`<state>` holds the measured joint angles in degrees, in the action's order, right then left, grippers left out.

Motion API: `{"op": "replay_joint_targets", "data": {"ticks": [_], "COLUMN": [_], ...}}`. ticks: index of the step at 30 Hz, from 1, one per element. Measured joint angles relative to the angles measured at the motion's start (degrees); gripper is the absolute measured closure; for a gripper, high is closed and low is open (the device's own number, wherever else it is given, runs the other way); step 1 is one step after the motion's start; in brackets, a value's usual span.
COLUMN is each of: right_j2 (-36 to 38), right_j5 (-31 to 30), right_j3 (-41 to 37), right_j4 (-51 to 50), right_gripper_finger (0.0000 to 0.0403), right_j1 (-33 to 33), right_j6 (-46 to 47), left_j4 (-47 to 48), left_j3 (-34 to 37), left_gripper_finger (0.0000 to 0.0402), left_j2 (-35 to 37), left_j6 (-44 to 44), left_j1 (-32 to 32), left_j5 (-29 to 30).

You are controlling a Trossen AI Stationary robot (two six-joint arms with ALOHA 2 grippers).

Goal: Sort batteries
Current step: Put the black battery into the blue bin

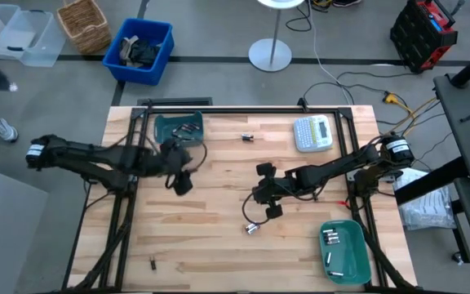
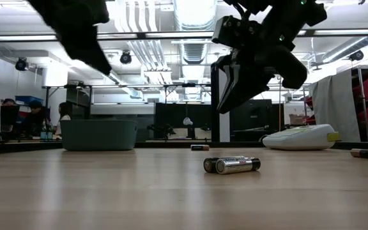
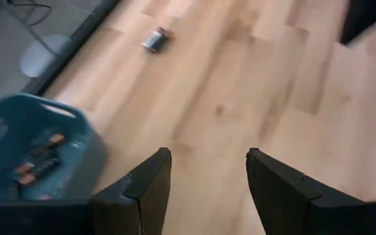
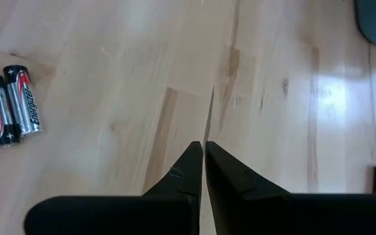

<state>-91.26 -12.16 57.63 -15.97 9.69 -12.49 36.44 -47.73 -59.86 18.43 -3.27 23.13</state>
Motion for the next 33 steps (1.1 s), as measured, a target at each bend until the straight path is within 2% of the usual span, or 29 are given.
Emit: {"op": "replay_joint_targets", "data": {"ticks": [4, 8, 14, 18, 23, 28, 33], "right_j2": [0.0, 0.1, 0.1, 0.1, -0.4, -3.1, -5.7], "right_j5": [0.0, 0.0, -1.9, -2.9, -1.9, 8.2, 8.5], "right_j3": [0.6, 3.2, 9.8, 14.1, 18.3, 20.4, 21.2], "right_j4": [-0.5, -2.7, -6.8, -8.2, -10.9, -11.2, -11.2], "right_gripper_finger": [0.039, 0.039, 0.039, 0.039, 0.039, 0.039, 0.039], "right_j1": [0.0, 0.0, -1.9, -6.0, -14.0, -22.4, -27.2], "right_j6": [1.3, 3.1, 6.2, 11.1, 15.4, 10.7, 5.4], "left_j4": [-4.4, -9.9, -11.0, -9.3, -4.8, 1.2, 4.5], "left_j3": [5.2, 9.2, 9.8, 7.0, 3.4, 0.3, 0.7], "left_gripper_finger": [0.0223, 0.0223, 0.0223, 0.0223, 0.0223, 0.0223, 0.0223], "left_j2": [0.5, 0.5, 0.9, 1.2, 1.7, 3.0, 4.6], "left_j6": [2.3, 3.6, 2.4, 1.6, 0.8, 0.8, 2.5], "left_j1": [-6.1, -10.2, -12.3, -12.3, -12.6, -13.3, -14.8], "left_j5": [2.0, 7.4, 16.8, 17.0, 18.7, 27.2, 29.0]}}
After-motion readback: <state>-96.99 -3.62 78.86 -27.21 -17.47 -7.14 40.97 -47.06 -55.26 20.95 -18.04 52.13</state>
